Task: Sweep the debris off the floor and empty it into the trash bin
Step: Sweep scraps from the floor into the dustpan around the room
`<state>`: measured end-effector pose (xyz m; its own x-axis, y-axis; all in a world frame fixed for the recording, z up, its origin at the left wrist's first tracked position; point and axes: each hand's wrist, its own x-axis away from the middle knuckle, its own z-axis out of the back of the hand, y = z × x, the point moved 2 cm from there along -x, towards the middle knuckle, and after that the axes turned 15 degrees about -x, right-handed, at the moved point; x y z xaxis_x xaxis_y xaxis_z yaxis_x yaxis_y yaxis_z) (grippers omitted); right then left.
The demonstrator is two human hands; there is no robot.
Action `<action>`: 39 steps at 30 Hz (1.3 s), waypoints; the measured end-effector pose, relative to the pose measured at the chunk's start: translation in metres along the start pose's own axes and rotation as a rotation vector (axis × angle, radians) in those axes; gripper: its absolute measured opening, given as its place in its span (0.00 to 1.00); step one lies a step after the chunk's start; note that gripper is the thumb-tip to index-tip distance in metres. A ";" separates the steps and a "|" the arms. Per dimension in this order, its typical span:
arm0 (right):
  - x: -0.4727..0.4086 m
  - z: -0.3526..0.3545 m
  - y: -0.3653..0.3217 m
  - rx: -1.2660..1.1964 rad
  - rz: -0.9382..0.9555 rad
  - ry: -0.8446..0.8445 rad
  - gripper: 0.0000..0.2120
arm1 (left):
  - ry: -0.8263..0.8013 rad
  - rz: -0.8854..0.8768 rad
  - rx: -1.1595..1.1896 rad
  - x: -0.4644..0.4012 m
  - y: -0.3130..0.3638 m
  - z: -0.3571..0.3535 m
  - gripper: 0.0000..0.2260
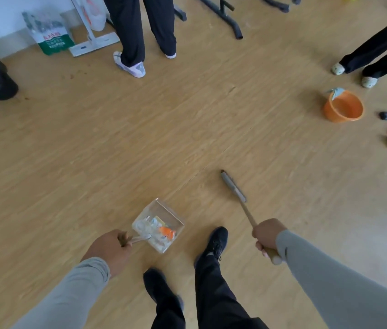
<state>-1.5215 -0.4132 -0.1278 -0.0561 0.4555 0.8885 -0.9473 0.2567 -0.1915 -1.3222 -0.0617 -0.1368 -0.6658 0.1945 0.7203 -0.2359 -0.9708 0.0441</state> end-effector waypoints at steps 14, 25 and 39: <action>0.078 -0.019 0.014 -0.069 -0.068 -0.423 0.14 | 0.012 0.001 0.047 0.013 -0.012 -0.002 0.04; 0.070 0.037 0.020 -0.384 0.048 -0.102 0.09 | 0.090 -0.070 0.104 0.008 -0.002 0.031 0.15; -0.078 0.124 -0.094 -0.451 -0.106 0.103 0.11 | 0.065 -0.030 0.035 -0.089 0.107 0.097 0.05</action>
<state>-1.4677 -0.5786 -0.1274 0.0866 0.4828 0.8714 -0.7137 0.6404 -0.2839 -1.2197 -0.1961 -0.1291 -0.7035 0.2312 0.6720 -0.2323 -0.9685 0.0900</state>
